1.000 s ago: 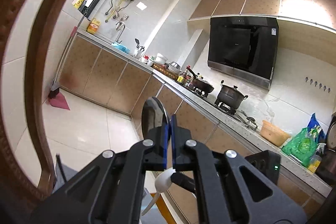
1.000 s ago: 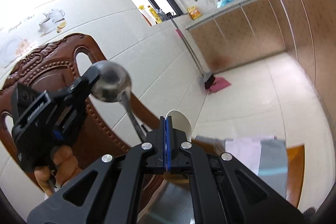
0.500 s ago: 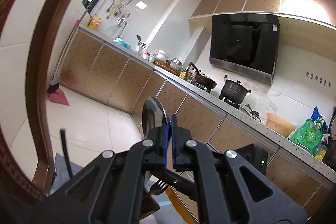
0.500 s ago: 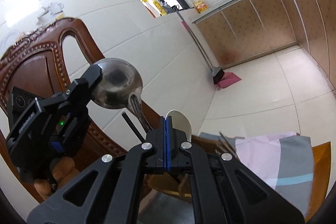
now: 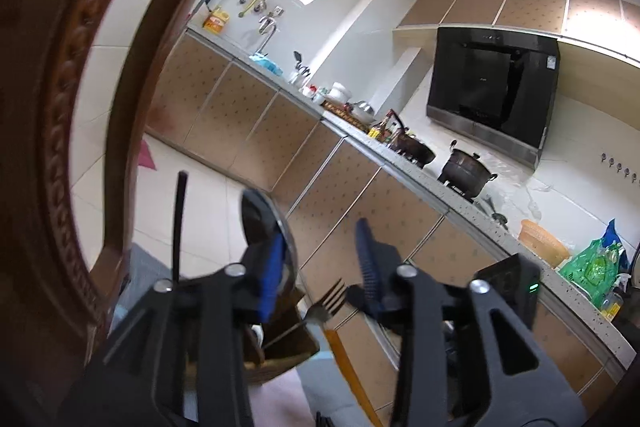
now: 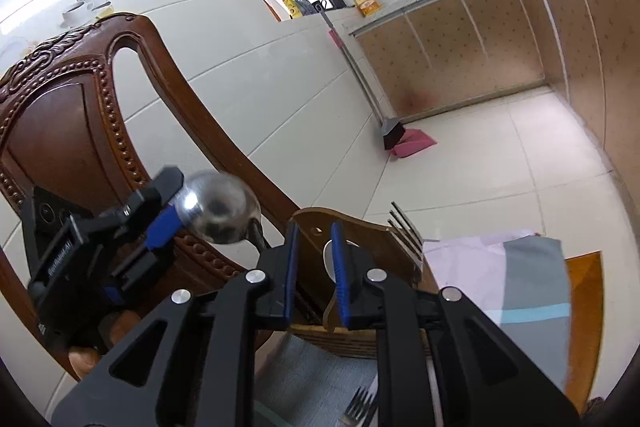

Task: Organize utensils
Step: 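Lower the steel ladle into the caddy with the left tool while the right tool inserts the white spoon, then close the left tool on the steel fork while the right tool reaches the black chopsticks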

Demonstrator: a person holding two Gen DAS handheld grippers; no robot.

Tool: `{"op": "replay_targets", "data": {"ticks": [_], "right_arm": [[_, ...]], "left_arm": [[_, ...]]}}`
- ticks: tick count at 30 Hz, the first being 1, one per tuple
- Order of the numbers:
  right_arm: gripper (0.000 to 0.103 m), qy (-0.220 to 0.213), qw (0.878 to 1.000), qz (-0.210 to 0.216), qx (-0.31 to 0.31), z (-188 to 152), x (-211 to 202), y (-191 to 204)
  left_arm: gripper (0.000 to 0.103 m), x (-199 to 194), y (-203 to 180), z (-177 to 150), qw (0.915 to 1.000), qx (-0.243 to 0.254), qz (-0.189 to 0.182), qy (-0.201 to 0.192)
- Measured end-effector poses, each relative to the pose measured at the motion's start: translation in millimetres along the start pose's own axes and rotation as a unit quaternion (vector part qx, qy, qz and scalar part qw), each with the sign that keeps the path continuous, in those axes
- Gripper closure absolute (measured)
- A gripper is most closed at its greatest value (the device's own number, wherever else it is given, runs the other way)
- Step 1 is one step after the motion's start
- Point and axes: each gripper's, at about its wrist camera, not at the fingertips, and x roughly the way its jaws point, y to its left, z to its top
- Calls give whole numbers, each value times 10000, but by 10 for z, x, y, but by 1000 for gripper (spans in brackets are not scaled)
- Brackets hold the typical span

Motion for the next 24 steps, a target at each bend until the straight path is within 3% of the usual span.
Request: {"op": "replay_targets", "data": {"ticks": [2, 4, 6, 8, 11, 13, 17, 19, 21, 24], "right_arm": [[80, -27, 9998, -127, -135, -8, -173, 67], [64, -60, 9989, -341, -301, -44, -363, 135], [57, -3, 9965, -667, -508, -130, -585, 192], [57, 174, 9945, -874, -558, -241, -719, 170], [56, 631, 9896, -1232, -390, -485, -899, 23], [56, 965, 9842, -1464, -254, -662, -996, -98], [57, 2019, 9540, -2216, 61, -1150, -1139, -378], [57, 2445, 9391, -2401, 268, -1363, -1161, -479], [61, 2857, 9237, -2485, 589, -1641, -1166, -581], [63, 3078, 9149, -2341, 1158, -1822, -1105, -692]], "left_arm": [[56, -125, -54, -45, 9996, 76, 257, 48], [47, -334, -178, -115, 9973, 258, 671, 145], [38, -508, -273, -190, 9939, 475, 965, 264], [36, -640, -373, -304, 9867, 765, 1351, 483], [35, -699, -416, -554, 9699, 1060, 1942, 1016], [35, -637, -429, -777, 9579, 1378, 2091, 1405], [36, -301, -278, -1357, 9228, 1987, 2372, 2296], [37, -172, -159, -1558, 9119, 1990, 2487, 2588], [41, -117, -47, -1704, 9112, 1872, 2432, 2747], [41, -120, 106, -1776, 9182, 1614, 2302, 2789]]}}
